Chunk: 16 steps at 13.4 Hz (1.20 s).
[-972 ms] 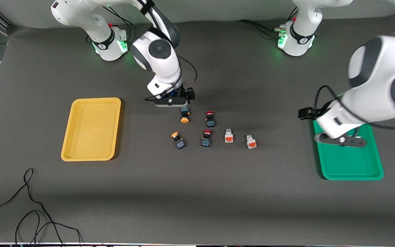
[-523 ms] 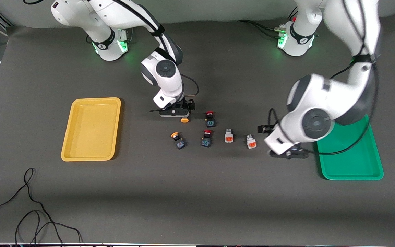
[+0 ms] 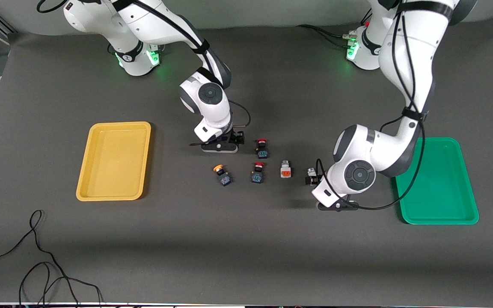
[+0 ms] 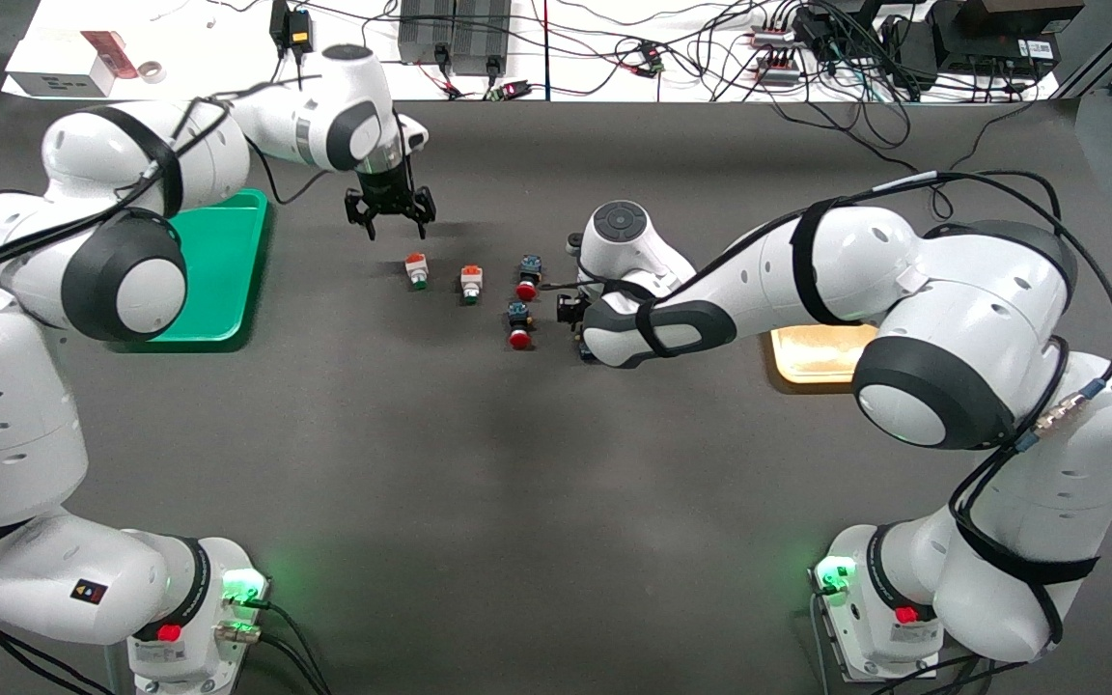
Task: Place green and yellow buttons in trays
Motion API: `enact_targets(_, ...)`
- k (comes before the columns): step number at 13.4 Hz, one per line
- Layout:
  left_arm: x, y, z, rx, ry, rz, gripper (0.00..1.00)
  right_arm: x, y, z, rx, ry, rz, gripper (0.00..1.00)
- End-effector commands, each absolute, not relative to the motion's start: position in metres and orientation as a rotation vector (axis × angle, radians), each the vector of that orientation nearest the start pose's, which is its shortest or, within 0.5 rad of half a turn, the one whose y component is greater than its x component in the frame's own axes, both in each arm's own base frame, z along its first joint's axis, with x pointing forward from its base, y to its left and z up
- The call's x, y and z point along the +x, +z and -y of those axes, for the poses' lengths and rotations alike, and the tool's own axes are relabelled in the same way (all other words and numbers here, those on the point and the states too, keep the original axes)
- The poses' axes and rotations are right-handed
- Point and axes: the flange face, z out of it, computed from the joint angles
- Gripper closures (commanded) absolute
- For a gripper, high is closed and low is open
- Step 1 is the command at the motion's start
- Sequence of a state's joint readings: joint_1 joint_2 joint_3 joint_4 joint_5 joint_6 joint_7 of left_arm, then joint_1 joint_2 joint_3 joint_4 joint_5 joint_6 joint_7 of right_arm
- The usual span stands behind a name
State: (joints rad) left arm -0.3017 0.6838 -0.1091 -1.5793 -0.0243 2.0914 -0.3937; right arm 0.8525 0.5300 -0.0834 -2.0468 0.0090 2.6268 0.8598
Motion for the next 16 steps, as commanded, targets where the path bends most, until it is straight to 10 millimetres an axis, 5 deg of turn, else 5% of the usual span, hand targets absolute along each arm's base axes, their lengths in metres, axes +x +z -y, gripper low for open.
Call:
enact_targets(1, 0.613, 0.209, 0.274, -3.146, 0.27, 0.048, 0.01, 0.434, 0.181, -0.421, -3.126, -0.112, -0.16, 0.74)
enact_targets(4, 0.607, 0.196, 0.272, -3.133, 0.3, 0.075, 0.01, 0.436, 0.184, -0.422, -3.122, -0.117, -0.16, 0.91)
enact_targets(6, 0.596, 0.188, 0.283, -3.118, 0.325, 0.074, 0.01, 0.443, 0.201, -0.42, -3.12, -0.127, -0.165, 0.93)
enact_targets(9, 0.591, 0.178, 0.283, -3.108, 0.343, 0.08, 0.03, 0.458, 0.281, -0.422, -3.165, -0.056, -0.195, 0.93)
enact_targets(10, 0.592, 0.178, 0.282, -3.103, 0.34, 0.072, 0.37, 0.467, 0.317, -0.421, -3.195, -0.012, -0.219, 0.93)
enact_targets(11, 0.592, 0.179, 0.282, -3.101, 0.335, 0.061, 0.87, 0.479, 0.349, -0.415, -3.216, 0.024, -0.261, 0.93)
enact_targets(12, 0.592, 0.179, 0.283, -3.092, 0.322, 0.041, 1.0, 0.484, 0.38, -0.41, -3.232, 0.064, -0.254, 0.93)
enact_targets(13, 0.592, 0.18, 0.283, -3.079, 0.306, 0.015, 1.0, 0.49, 0.405, -0.398, -3.243, 0.082, -0.228, 0.93)
enact_targets(15, 0.597, 0.192, 0.279, -3.076, 0.304, 0.034, 1.0, 0.507, 0.444, -0.351, -3.238, 0.076, -0.127, 0.93)
enact_targets(16, 0.601, 0.207, 0.274, -3.082, 0.279, 0.049, 1.0, 0.522, 0.46, -0.308, -3.242, 0.094, -0.072, 0.93)
